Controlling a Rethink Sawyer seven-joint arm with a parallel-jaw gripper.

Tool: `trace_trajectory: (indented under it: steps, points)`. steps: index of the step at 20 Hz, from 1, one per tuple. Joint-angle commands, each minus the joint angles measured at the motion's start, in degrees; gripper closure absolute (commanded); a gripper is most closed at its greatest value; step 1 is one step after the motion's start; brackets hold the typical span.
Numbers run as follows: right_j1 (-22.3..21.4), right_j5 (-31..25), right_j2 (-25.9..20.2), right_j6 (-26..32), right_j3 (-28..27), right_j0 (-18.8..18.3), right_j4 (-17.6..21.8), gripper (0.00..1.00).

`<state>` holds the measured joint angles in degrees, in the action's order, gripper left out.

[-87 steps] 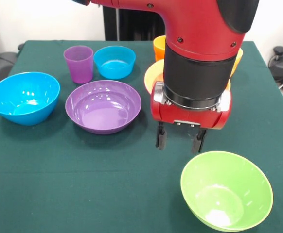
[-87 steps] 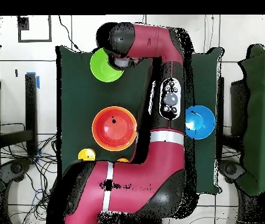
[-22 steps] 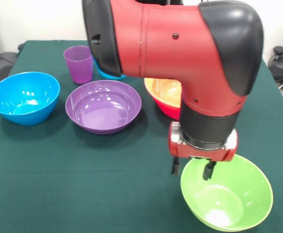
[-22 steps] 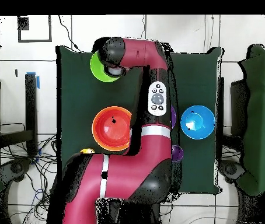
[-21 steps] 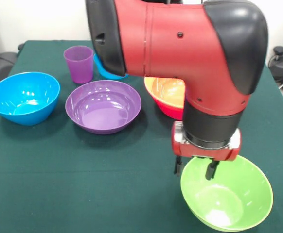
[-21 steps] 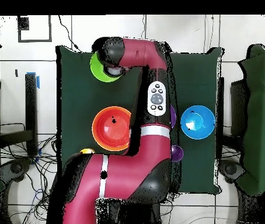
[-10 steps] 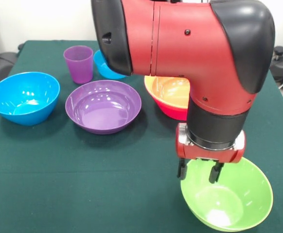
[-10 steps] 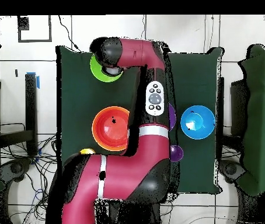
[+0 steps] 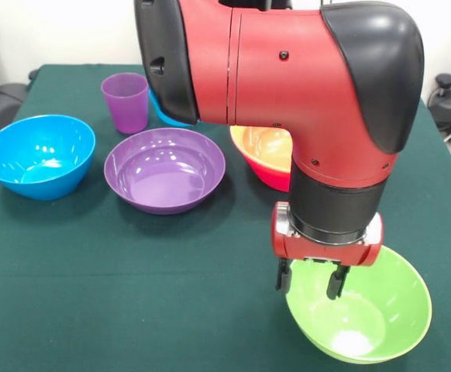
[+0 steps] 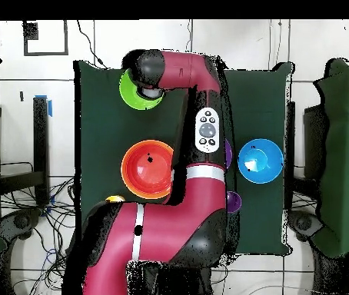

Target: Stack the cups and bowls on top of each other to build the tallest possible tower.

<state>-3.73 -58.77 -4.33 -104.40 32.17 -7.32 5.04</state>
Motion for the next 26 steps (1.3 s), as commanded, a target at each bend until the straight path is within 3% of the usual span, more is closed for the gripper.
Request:
trace_trajectory:
  steps: [1,10,18,26]
  points:
    - [0.54,2.82,-5.19,10.2,5.87,-1.11,1.66,0.0]
    - [-0.32,2.52,-4.99,9.97,6.95,-1.07,1.55,0.0]
    - [-4.28,-0.97,-3.69,10.94,9.1,-1.16,1.61,0.0]
    - [-4.06,-3.6,-3.8,11.78,7.06,-1.27,1.93,0.0]
